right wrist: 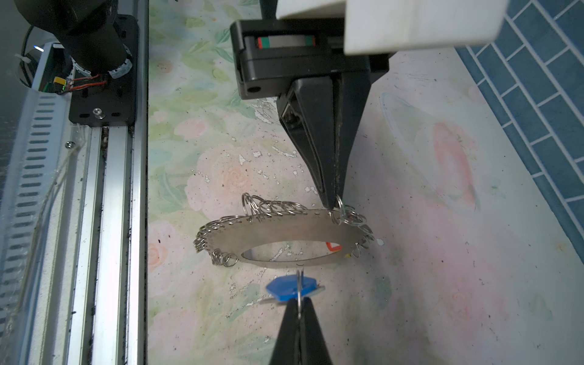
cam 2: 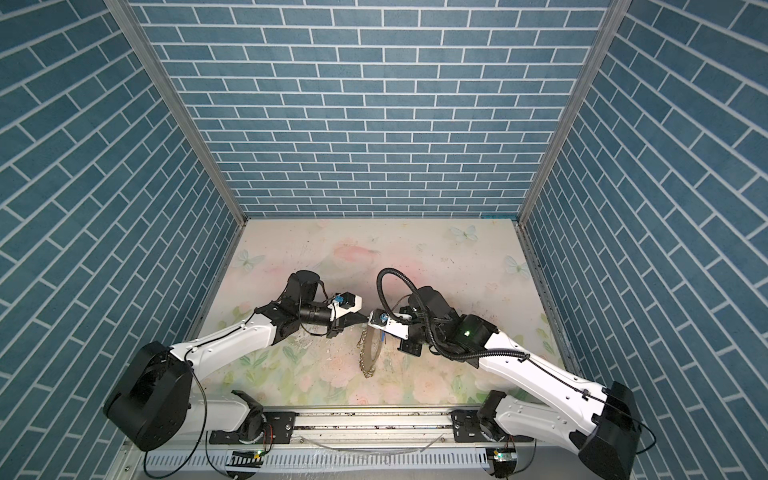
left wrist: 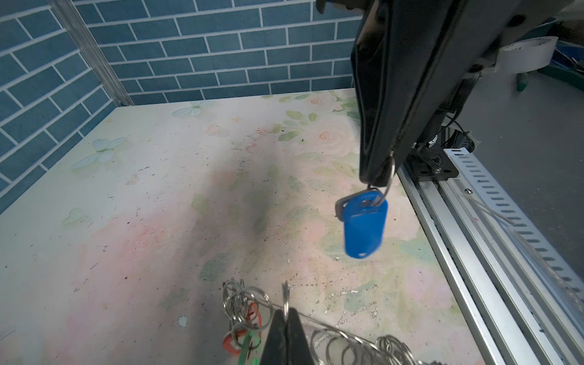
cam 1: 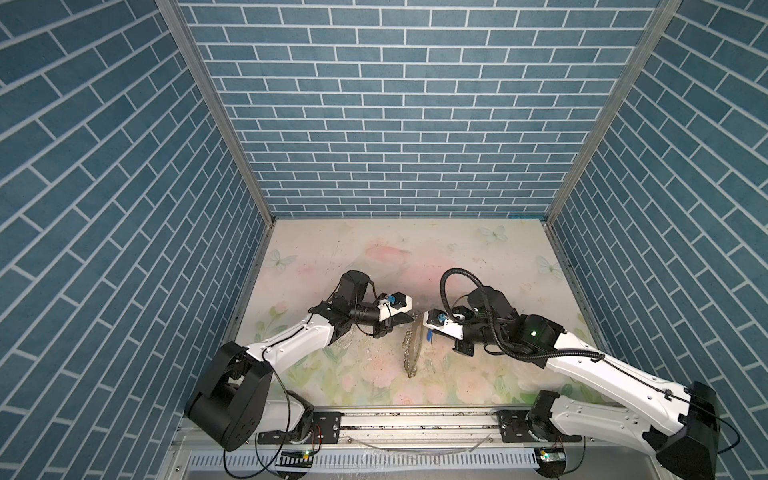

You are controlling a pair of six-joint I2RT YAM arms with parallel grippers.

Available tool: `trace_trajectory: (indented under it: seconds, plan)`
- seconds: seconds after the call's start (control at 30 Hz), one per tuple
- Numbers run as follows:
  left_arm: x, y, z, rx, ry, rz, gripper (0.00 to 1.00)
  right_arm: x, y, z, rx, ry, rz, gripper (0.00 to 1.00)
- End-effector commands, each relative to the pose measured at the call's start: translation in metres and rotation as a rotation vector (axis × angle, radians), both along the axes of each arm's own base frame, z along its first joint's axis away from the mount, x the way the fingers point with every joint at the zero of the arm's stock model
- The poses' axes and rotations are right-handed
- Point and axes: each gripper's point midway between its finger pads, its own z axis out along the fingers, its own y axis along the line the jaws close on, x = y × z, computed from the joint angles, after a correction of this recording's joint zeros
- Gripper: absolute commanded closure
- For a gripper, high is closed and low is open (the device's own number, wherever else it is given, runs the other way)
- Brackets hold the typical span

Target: Put the keys on the keyring

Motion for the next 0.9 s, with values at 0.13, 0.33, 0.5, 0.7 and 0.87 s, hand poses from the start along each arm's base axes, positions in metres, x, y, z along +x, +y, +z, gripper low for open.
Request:
trace_trajectory:
  seconds: [0.13,0.33,0.5,0.7,0.87]
  plan:
    - [-0.031,-0.002,0.009,-0.043,0.025,-0.158,1.00,0.024,0.009,0.002,-0.024,-0.049,-0.077,1.00]
    - [-0.038,-0.001,0.006,-0.038,0.048,-0.186,1.00,0.021,0.020,0.007,0.022,-0.059,-0.022,1.00]
    - [-0.034,-0.004,0.013,-0.049,0.044,-0.184,1.00,0.009,0.028,0.000,0.046,-0.046,0.044,1.00]
    - [-0.034,-0.004,0.016,-0.062,0.055,-0.184,1.00,0.012,0.028,-0.005,0.026,-0.047,0.035,1.00]
    - [-0.035,-0.005,0.017,-0.068,0.061,-0.185,1.00,0.006,0.029,-0.011,0.034,-0.019,0.062,1.00]
